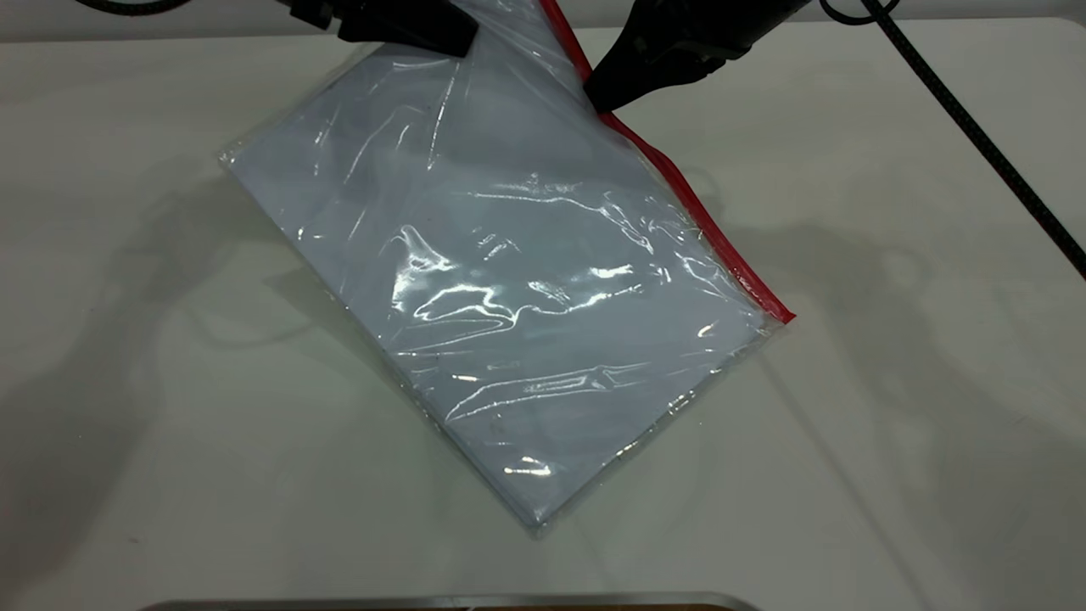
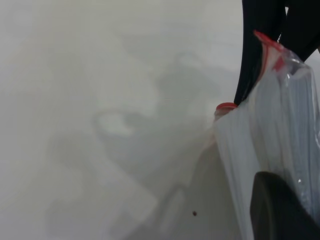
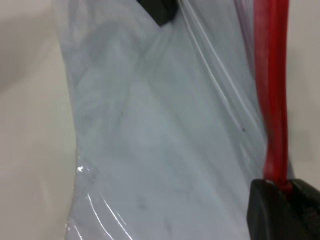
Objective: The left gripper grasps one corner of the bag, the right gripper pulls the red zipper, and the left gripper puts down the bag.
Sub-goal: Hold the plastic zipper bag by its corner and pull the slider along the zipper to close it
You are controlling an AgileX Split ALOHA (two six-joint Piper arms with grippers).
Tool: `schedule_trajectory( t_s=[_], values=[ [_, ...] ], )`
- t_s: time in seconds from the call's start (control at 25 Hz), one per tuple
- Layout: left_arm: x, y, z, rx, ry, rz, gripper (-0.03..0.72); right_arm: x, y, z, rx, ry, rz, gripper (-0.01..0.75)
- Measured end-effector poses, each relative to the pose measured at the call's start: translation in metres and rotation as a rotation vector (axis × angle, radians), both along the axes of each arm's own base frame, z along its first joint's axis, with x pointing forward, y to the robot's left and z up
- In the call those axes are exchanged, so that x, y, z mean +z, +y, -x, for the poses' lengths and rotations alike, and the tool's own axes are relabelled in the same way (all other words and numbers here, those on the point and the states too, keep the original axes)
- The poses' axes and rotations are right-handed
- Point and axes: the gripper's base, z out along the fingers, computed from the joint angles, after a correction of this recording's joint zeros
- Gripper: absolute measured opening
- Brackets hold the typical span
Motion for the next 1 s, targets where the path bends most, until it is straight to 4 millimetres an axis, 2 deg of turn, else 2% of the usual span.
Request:
schedule_trajectory(
  t_s=[0.2,0.48,0.68,1.0],
  values=[
    [0.001,0.005,-0.002,0.018,0.002,0.008,0.053,-0.007,-0.002,-0.002,-0.019,-0.009,0.025,0.037],
    [0.000,0.013,-0.004,0.034,0.000,0.001,0.053,-0.038,-0.006,-0.001,-0.026,0.027,0.082,0.043],
    [0.000,0.022,-0.007,0.056,0.001,0.001,0.053,-0.049,-0.010,0.000,-0.012,0.036,0.125,0.047],
    [0.000,0.035,-0.011,0.097,-0.001,0.005,0.053,-0.067,-0.035,0.001,-0.036,0.139,0.212,0.053]
  ],
)
